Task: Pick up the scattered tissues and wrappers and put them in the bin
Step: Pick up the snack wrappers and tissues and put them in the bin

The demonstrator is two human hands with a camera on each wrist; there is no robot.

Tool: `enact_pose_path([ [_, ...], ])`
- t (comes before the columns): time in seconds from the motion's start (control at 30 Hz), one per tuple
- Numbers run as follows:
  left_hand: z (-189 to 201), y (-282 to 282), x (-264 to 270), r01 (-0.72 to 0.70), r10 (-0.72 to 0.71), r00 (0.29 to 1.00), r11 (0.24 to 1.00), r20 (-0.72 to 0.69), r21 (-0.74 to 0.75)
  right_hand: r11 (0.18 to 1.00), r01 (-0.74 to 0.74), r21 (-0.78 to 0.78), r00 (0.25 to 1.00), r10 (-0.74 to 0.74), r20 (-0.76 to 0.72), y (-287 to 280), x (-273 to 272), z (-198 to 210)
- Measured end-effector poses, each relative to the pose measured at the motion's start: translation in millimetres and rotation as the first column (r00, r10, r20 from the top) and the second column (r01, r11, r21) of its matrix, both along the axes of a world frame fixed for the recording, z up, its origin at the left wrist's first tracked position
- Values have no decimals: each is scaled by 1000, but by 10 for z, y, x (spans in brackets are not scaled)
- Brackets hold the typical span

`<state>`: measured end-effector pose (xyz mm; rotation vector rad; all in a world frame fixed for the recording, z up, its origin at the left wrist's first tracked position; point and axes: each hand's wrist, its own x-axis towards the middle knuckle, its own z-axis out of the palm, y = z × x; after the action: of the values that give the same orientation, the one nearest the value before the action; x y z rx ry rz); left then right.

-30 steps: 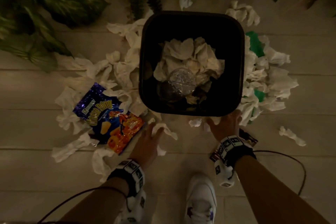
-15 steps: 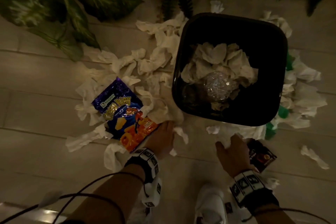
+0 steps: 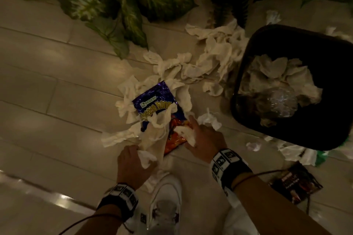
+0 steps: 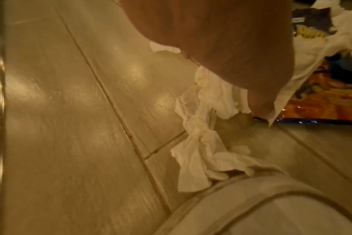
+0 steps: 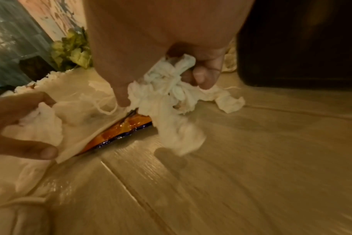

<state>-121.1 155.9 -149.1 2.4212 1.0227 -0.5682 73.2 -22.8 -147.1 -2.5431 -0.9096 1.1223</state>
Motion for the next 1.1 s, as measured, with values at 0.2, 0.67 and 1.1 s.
enact_pose_path([
  [0.2,-310,179,46,-11,15,988,1000,-156,28,999,-4,35,993,-1,119,407,113,-101],
  [0.67,-255,262,-188,-69,93,991,970,93,-233,946,320,-48,943,-323,-77,-36,281,-304],
  [1.1,2347,-457,1448,234,39,770,911,637,-338,521,624,583,691,-716,-99,-833,219,2354],
])
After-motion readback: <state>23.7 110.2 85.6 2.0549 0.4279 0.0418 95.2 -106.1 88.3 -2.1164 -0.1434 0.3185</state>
